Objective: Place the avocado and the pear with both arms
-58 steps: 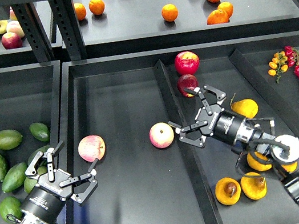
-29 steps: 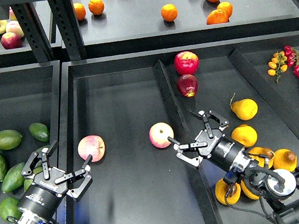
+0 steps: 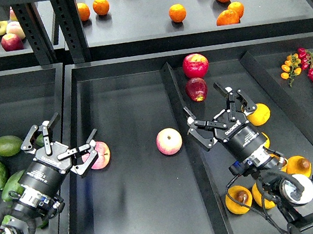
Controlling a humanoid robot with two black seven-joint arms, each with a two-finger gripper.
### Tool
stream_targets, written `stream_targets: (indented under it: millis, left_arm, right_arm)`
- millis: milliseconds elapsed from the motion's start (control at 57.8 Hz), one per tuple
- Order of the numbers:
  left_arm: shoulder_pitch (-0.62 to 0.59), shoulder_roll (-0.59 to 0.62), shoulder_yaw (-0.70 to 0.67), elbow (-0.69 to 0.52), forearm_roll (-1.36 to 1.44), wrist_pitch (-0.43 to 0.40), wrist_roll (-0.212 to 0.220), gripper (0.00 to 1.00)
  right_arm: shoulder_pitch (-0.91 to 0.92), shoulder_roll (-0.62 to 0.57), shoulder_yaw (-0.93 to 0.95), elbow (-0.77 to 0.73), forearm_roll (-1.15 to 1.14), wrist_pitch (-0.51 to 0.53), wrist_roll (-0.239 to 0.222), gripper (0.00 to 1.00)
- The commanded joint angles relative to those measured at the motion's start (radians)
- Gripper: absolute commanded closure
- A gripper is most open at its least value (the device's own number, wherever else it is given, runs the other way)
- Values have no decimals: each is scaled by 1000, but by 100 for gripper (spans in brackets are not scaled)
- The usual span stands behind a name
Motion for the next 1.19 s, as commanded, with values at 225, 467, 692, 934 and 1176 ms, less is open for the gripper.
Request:
stream_targets:
  millis: [225,467,692,934,1176]
  left_arm:
    - [43,0,15,-68,-1,0,0,1]
    - [77,0,35,-111,-3,0,2,1]
    - [107,0,53,-135,-3,0,2,1]
    - [110,0,51,-135,-3,0,2,1]
    - [117,0,53,-135,-3,0,2,1]
  right_arm:
    - [-79,0,0,28,23,-1,0,1]
    - [-102,0,0,73,23,-1,0,1]
    - [-114,0,1,75,23,1,1,1]
    - [-117,0,1,76,23,1,1,1]
    - [-125,0,0,82,23,1,1,1]
